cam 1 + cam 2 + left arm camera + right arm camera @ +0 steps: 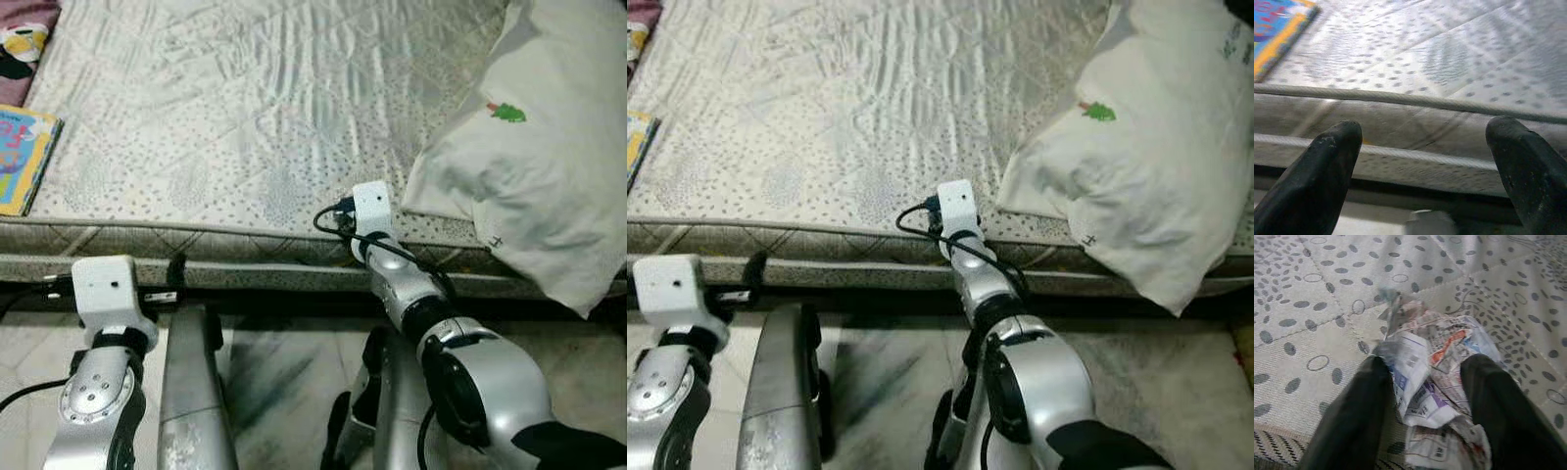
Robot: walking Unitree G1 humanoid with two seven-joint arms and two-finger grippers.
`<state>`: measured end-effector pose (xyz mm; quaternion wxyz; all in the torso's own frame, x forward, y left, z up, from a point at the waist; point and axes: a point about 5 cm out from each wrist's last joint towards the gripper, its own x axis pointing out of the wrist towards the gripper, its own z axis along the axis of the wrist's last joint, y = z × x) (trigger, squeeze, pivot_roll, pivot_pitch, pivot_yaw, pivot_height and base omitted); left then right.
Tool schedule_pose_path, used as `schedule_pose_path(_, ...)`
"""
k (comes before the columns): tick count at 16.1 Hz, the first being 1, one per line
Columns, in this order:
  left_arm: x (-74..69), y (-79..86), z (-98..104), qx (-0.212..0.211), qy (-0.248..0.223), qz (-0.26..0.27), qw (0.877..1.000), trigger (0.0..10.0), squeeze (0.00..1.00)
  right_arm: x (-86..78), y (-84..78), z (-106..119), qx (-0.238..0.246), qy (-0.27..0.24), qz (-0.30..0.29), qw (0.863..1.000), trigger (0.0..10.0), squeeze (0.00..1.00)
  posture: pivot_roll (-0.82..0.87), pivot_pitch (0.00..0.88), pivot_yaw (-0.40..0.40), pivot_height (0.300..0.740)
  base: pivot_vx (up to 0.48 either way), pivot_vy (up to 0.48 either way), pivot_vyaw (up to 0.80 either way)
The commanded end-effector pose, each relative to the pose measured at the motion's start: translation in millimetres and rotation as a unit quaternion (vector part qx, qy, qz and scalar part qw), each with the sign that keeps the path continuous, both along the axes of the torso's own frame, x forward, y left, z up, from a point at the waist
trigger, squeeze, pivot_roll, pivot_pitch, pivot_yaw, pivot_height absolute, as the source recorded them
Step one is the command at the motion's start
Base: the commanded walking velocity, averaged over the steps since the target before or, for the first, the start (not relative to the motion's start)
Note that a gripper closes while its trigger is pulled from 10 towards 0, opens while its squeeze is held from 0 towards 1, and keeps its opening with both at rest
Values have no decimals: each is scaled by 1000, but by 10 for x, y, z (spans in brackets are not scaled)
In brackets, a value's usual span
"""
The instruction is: Clean up the room
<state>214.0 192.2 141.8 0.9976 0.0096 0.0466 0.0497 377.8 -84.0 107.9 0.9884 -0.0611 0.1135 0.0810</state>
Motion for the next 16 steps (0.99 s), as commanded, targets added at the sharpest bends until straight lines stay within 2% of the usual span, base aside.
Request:
schedule_pose_path(1,-11,-139,-55,-30,11,-68,997,10000,0,-34,-82,-114,10,35,-20,999,0,0,216,182,-145,531,0,0,0)
schedule_pose_path(2,-16,-216,-64,-43,15,-108,993,10000,0,-31,-78,-107,14,36,-19,999,0,0,216,180,-145,531,0,0,0)
schedule_pose_path(4,-5,-293,-73,-54,15,-139,989,10000,0,-25,-67,-96,16,37,-15,999,0,0,219,163,-146,531,0,0,0)
schedule_pose_path(11,77,-266,-107,-50,13,-140,989,10000,0,51,-72,49,25,19,-10,999,0,0,210,128,-138,531,0,0,0)
schedule_pose_path(13,146,-286,-127,-51,11,-149,987,10000,0,108,-142,154,27,6,-1,1000,0,0,180,94,-125,531,0,0,0)
schedule_pose_path(16,238,-299,-131,-47,5,-157,986,10000,0,185,-360,287,52,-4,-28,998,0,0,146,61,-97,531,0,0,0)
